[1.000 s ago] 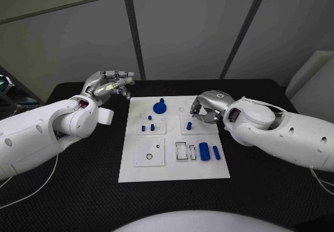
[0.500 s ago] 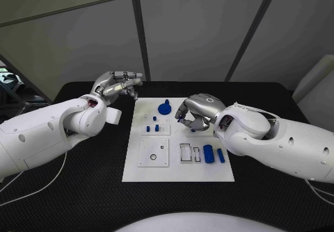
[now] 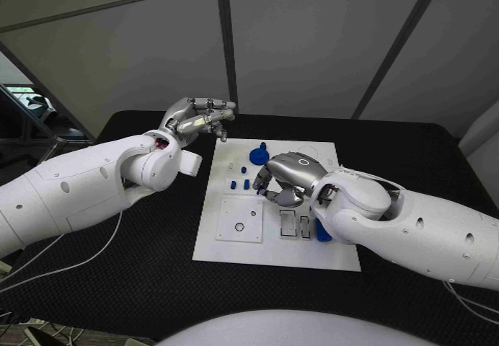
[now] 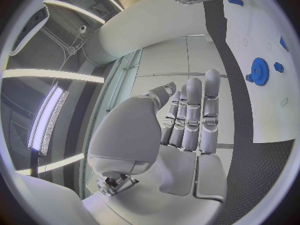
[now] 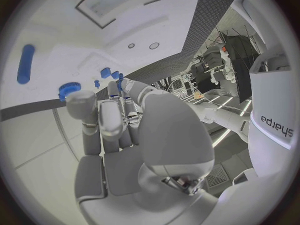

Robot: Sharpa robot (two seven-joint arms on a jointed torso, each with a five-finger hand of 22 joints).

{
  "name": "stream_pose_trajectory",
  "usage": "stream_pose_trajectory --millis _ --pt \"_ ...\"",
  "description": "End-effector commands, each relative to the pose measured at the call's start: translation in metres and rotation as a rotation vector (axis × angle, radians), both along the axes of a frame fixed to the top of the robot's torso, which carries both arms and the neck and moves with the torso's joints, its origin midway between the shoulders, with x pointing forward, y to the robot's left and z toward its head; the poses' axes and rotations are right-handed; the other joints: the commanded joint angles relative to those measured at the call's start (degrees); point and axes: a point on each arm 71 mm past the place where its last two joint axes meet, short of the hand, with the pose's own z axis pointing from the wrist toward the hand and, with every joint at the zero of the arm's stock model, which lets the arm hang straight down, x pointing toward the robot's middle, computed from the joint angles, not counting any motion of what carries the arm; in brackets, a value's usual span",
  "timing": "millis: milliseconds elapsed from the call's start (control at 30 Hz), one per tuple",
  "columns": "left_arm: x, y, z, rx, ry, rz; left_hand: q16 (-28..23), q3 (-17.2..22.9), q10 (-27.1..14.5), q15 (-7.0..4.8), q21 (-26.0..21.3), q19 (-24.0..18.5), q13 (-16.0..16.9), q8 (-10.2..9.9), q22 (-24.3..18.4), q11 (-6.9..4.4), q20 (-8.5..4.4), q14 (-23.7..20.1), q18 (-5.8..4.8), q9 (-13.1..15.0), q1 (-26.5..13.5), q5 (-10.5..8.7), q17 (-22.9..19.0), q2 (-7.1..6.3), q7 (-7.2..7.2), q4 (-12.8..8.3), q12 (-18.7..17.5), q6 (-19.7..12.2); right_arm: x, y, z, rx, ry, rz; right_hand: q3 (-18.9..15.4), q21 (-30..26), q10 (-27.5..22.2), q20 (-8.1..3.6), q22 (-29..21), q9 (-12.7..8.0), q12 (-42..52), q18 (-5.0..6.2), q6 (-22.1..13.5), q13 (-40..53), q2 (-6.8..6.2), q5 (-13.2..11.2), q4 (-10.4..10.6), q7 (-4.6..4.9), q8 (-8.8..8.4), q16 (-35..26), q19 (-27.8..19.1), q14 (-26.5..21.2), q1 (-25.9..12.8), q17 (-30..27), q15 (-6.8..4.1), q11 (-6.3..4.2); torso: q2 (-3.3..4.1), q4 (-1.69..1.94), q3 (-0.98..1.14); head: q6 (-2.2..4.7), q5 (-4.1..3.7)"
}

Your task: Assemble the parts on the task board

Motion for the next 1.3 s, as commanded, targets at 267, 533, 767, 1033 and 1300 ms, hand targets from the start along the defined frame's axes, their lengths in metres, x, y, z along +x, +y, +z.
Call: stream_pose_trajectory --millis 267,533,767,1033,1300 --pt "0.001 -0.005 0.001 -0.005 -0.004 -0.022 0.3 0.1 -0.6 0.16 0.3 0.0 0.1 0.5 0.1 -0.04 0.19 -0.3 0.69 0.0 -0.4 0.31 -0.1 -0.04 0.07 0.0 0.5 -0.5 -0.004 0.007 -0.019 -0.034 0.045 0.036 0.2 0.4 1.3 -0.12 0.2 0.1 -0.3 -1.02 0.3 0.1 0.35 0.3 -0.1 0.01 0.12 0.3 -0.4 1.5 -0.6 0.1 -0.38 -0.77 -0.08 -0.13 0.07 -0.51 0.34" --pt "0.001 -0.005 0.001 -0.006 -0.004 -0.024 0.3 0.1 -0.7 0.17 0.3 0.0 0.1 0.5 0.1 -0.03 0.20 -0.3 0.69 0.0 -0.4 0.31 -0.1 -0.07 0.09 0.0 0.5 -0.6 -0.005 0.010 -0.028 -0.061 0.071 0.037 0.2 0.4 1.3 -0.12 0.2 0.1 -0.3 -1.02 0.3 0.1 0.38 0.3 -0.1 0.00 0.12 0.4 -0.4 1.5 -0.6 0.2 -0.37 -0.77 -0.07 -0.12 0.02 -0.89 0.53" --pt "0.001 -0.006 0.001 -0.006 -0.004 -0.025 0.3 0.0 -0.7 0.18 0.3 0.0 0.1 0.5 0.1 0.00 0.21 -0.3 0.69 0.0 -0.5 0.29 -0.1 -0.11 0.10 0.0 0.5 -0.6 -0.006 0.011 -0.030 -0.068 0.074 0.038 0.2 0.4 1.2 -0.11 0.2 0.1 -0.4 -1.03 0.3 0.1 0.39 0.3 -0.1 0.01 0.12 0.3 -0.4 1.5 -0.7 0.1 -0.36 -0.76 -0.13 -0.13 0.04 -1.16 1.02" --pt "0.001 -0.006 0.001 -0.005 -0.002 -0.025 0.3 0.0 -0.8 0.20 0.3 -0.1 0.1 0.5 0.1 0.02 0.23 -0.4 0.69 0.0 -0.5 0.28 -0.1 -0.14 0.13 0.0 0.6 -0.6 -0.007 0.015 -0.031 -0.066 0.077 0.046 0.2 0.4 1.2 -0.11 0.2 0.1 -0.4 -1.03 0.2 0.1 0.39 0.3 -0.1 0.02 0.11 0.3 -0.4 1.5 -0.7 0.1 -0.36 -0.75 -0.13 -0.14 0.07 -1.30 0.99" --pt "0.002 -0.006 0.001 -0.005 -0.001 -0.025 0.3 0.0 -0.8 0.20 0.3 -0.1 0.1 0.5 0.1 0.02 0.23 -0.4 0.69 0.0 -0.5 0.28 -0.1 -0.14 0.13 0.0 0.6 -0.6 -0.008 0.016 -0.032 -0.073 0.083 0.049 0.2 0.4 1.2 -0.11 0.2 0.1 -0.4 -1.03 0.2 0.1 0.39 0.3 -0.1 0.02 0.11 0.3 -0.4 1.5 -0.7 0.1 -0.36 -0.75 -0.13 -0.16 0.04 -1.46 1.09"
